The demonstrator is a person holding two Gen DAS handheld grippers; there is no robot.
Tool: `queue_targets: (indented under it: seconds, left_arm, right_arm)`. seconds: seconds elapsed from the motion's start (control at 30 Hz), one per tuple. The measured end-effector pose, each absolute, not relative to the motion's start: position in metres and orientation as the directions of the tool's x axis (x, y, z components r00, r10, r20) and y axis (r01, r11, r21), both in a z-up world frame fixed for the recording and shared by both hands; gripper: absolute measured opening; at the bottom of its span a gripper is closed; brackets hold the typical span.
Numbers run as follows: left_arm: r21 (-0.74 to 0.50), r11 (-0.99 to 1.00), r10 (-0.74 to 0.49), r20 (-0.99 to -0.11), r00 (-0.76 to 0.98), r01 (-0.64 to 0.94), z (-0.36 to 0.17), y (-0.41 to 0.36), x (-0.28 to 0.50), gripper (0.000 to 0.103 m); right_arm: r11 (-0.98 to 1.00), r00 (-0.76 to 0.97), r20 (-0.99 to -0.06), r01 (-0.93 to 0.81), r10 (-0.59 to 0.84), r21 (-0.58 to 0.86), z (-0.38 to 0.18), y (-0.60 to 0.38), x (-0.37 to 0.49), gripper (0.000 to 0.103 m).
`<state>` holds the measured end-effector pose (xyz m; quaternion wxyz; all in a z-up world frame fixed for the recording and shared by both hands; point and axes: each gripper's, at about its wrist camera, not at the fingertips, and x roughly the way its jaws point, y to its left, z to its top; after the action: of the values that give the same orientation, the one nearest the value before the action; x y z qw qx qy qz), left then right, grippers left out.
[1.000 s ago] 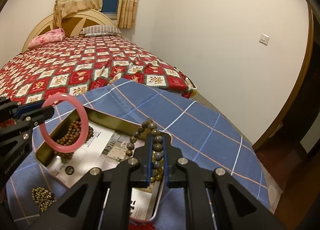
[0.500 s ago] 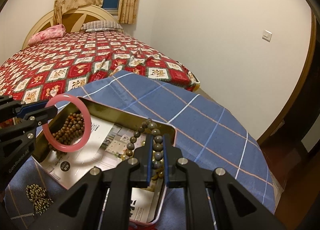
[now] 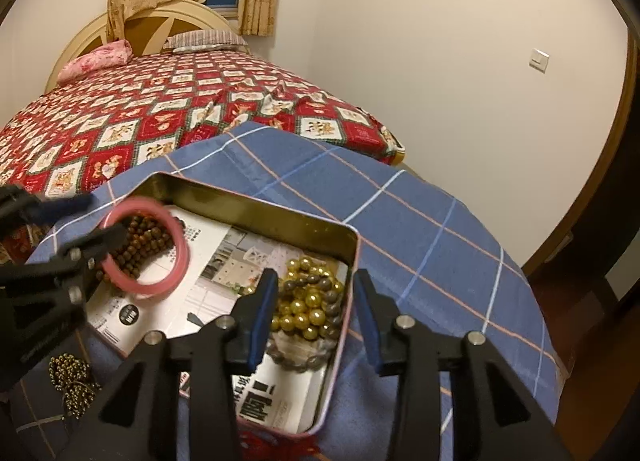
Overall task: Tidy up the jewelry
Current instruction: 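Lower the pink bangle and green bead strand into the tin and open both tools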
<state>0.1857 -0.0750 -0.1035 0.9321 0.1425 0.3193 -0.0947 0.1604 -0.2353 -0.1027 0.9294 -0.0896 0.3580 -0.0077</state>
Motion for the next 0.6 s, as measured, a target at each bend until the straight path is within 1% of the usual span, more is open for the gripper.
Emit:
queue_targets:
  seconds: [0.07, 0.13, 0.27, 0.33, 0.5, 0.6]
  left_arm:
    - [0.200, 0.939, -0.099, -0.619, 0.779, 0.278, -0.100, -0.074, 0.181, 0.076]
    - [0.214, 0.937, -0.089, -0.616, 0.783, 0.275, -0.098, -0.074, 0.178, 0.076]
    - [0.217, 0.938, -0.081, -0.620, 0.781, 0.270, -0.097, -0.072, 0.173, 0.076]
    - [0.209, 0.941, -0.082, -0.620, 0.780, 0.265, -0.096, -0.069, 0.171, 0.076]
    - [0.211, 0.942, -0.076, -0.621, 0.780, 0.260, -0.096, -0.064, 0.159, 0.076]
    - [0.209, 0.943, -0.076, -0.620, 0.781, 0.258, -0.096, -0.059, 0.152, 0.076]
  right_arm:
    - [0.986, 0.745, -0.662, -0.038, -0.081, -0.164, -0.101, -0.238, 0.156, 0.043]
    - [0.987, 0.747, -0.659, -0.030, -0.083, -0.158, -0.099, -0.240, 0.151, 0.049]
    - [0.986, 0.751, -0.654, -0.021, -0.091, -0.162, -0.096, -0.239, 0.141, 0.052]
    - [0.987, 0.755, -0.649, -0.018, -0.092, -0.162, -0.095, -0.239, 0.135, 0.059]
    - [0.988, 0.759, -0.644, -0.015, -0.090, -0.156, -0.094, -0.239, 0.120, 0.062]
    - [0.989, 0.764, -0.639, -0.004, -0.093, -0.149, -0.094, -0.240, 0.111, 0.068]
